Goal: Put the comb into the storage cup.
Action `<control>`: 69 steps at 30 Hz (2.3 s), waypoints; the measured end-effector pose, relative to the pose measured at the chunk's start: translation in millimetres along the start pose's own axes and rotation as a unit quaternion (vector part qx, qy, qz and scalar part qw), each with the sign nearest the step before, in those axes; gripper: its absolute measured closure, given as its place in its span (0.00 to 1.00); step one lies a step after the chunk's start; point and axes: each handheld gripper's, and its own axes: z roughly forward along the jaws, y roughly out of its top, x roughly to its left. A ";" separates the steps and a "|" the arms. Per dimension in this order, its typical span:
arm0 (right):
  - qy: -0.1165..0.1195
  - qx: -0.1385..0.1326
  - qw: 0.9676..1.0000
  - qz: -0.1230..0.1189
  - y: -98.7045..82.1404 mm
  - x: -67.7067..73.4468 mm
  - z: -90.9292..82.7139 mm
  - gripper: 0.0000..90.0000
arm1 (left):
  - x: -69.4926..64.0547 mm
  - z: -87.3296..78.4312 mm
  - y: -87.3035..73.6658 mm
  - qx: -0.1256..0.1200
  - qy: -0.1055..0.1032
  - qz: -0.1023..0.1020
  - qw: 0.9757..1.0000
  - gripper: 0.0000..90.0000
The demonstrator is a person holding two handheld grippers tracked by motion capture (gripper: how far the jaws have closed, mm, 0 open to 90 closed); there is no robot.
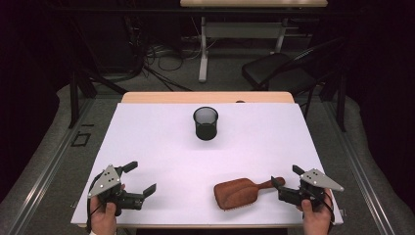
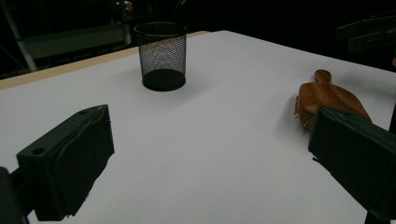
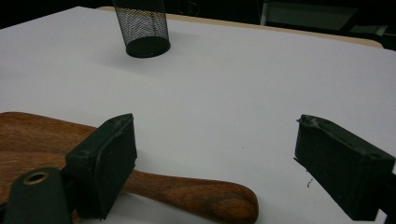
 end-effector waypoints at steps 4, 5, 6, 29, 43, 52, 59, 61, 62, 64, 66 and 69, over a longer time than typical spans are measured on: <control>-0.005 0.012 1.000 0.012 2.8 -5.0 5.7 0.13 | -0.2 -0.4 -0.4 0.000 0.002 -0.001 1.000 0.00; -0.005 0.009 1.000 0.015 3.4 -6.2 8.2 0.12 | 0.0 -0.5 -0.6 -0.001 0.001 -0.002 1.000 0.00; -0.003 0.013 1.000 0.021 4.3 -7.1 9.9 0.11 | 0.2 -0.7 -0.6 -0.001 0.001 -0.002 1.000 0.00; 0.018 0.068 0.998 -0.002 22.2 -13.1 25.6 0.51 | -3.2 -1.6 -1.7 0.003 0.003 0.003 1.000 0.00; 0.000 0.111 0.994 -0.025 28.0 -2.5 42.0 0.72 | -3.4 -2.4 -2.5 0.010 0.006 0.003 1.000 0.00; 0.007 0.143 0.989 -0.040 22.2 -1.5 54.4 0.99 | -3.5 -2.8 -3.2 0.010 0.007 0.001 1.000 0.00; 0.015 0.173 0.984 -0.037 13.6 -2.6 58.2 1.00 | -4.4 -2.0 -3.5 0.009 0.007 0.002 1.000 0.00; 0.016 0.175 0.984 -0.036 11.9 -3.2 59.0 1.00 | -4.3 -1.8 -3.3 0.011 0.006 0.003 1.000 0.00; 0.017 0.178 0.983 -0.035 11.2 -3.6 58.9 1.00 | -4.3 -1.7 -3.3 0.011 0.006 0.003 1.000 0.00; 0.021 0.185 0.982 -0.033 9.9 -4.3 59.0 1.00 | -4.5 -1.6 -3.1 0.013 0.007 0.004 1.000 0.00; 0.024 0.192 0.981 -0.034 8.4 -4.6 59.0 1.00 | -4.6 -1.6 -3.2 0.012 0.006 0.004 1.000 0.00; 0.029 0.200 0.979 -0.032 6.2 -4.0 57.6 1.00 | -4.9 -1.7 -3.2 0.012 0.005 0.005 1.000 0.00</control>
